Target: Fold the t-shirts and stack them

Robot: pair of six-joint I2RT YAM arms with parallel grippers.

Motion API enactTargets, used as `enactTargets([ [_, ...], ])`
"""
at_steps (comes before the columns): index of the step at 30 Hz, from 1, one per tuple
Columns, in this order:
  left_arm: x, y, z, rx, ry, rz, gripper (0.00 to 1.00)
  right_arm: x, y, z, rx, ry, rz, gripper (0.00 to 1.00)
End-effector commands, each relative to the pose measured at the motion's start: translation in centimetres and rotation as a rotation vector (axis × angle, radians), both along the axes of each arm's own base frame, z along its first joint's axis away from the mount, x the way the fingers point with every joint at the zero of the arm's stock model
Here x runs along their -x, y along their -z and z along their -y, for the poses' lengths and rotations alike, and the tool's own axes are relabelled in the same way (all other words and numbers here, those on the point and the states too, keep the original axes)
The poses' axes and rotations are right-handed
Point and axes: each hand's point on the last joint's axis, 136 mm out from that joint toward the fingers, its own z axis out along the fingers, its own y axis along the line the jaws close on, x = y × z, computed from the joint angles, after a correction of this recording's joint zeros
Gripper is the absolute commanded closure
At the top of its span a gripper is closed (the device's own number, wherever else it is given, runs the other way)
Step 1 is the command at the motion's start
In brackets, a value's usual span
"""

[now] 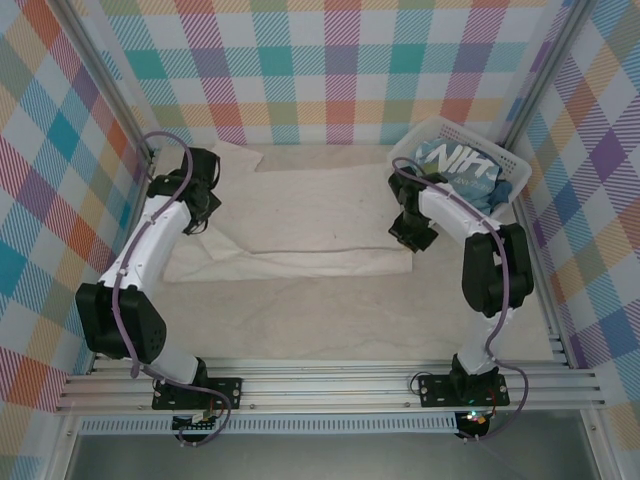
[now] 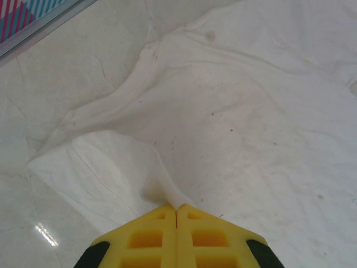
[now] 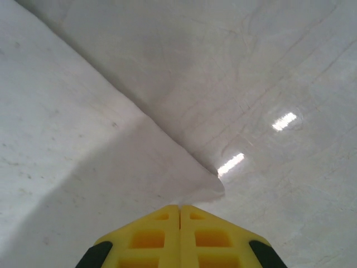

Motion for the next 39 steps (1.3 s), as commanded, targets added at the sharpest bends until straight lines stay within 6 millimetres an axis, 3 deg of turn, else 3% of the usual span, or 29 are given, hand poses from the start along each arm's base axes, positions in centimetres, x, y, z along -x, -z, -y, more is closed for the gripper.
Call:
enactTargets([
  [1,-1.3,-0.1,-0.7,0.0,0.033,-0.002,1.0,-0.8,-0.5,0.2,0.024,-0.011,-0.01,1.0],
  [14,-2.7,1.5,-4.3,-0.02,-0.042,-0.059,1.0,-4.7,-0.2,-0.6,0.031,-0.041,0.036,1.0],
  [39,-6.3,4.2,-4.4,0.014,0.01,-0.097,1.0,-6.7,1.4,-0.1,0.042,-0.023,0.02,1.0],
])
